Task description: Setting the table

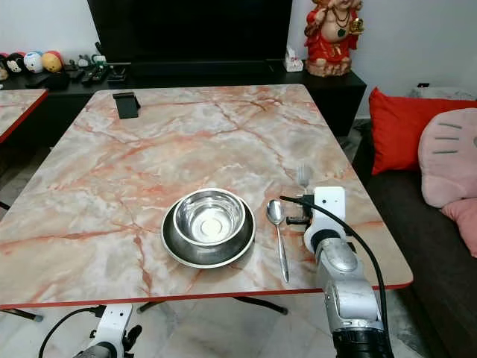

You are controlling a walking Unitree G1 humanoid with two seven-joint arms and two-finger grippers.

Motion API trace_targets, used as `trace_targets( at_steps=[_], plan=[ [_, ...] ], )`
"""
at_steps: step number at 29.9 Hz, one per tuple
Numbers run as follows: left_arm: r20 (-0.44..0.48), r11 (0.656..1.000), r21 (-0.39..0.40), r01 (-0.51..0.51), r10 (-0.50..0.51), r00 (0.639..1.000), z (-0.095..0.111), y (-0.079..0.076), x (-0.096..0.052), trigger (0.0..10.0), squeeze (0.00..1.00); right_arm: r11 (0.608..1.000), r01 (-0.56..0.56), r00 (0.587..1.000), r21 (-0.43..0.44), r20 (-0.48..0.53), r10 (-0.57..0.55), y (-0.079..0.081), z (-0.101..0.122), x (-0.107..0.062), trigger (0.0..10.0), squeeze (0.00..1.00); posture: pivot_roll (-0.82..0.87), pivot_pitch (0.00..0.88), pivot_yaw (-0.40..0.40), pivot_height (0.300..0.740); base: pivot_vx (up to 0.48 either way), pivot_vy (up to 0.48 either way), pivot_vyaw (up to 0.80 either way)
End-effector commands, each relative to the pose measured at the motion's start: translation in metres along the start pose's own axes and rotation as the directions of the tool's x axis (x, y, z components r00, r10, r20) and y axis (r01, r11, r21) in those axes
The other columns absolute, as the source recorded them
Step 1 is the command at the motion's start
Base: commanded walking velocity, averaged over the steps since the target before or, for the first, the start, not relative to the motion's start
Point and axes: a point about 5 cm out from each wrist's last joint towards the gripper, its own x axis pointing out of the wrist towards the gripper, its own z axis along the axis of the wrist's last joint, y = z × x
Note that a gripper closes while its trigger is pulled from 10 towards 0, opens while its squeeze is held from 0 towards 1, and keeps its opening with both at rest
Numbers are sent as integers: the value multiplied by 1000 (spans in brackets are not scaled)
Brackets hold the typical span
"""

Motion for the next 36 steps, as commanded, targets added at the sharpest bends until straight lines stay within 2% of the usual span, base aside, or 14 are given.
trace_targets(
  at_steps=[1,3,7,18,36],
  plan=[
    [-28,1000,-4,-5,5,1000,-6,2,-1,10000,0,999,-22,999,44,-25,23,1,-3,1,10000,0,-55,0,-3,740,0,0,0],
    [-29,1000,-5,-6,6,1000,-6,2,-2,10000,0,996,-33,998,77,-52,37,2,-10,2,10000,0,-53,0,-4,740,0,0,0],
    [-34,1000,-8,-9,9,999,-8,2,-2,10000,0,996,-41,994,82,-98,49,1,-20,2,10000,0,-50,0,-7,740,0,0,0],
    [-43,1000,-10,-8,8,999,-11,1,-3,10000,0,998,17,995,67,-99,-10,-9,-19,1,10000,0,-54,0,-10,740,0,0,0],
    [-39,1000,-7,-7,7,999,-10,2,-3,10000,0,998,10,992,68,-129,-1,-4,-25,2,10000,0,-51,0,-9,740,0,0,0]
  ],
)
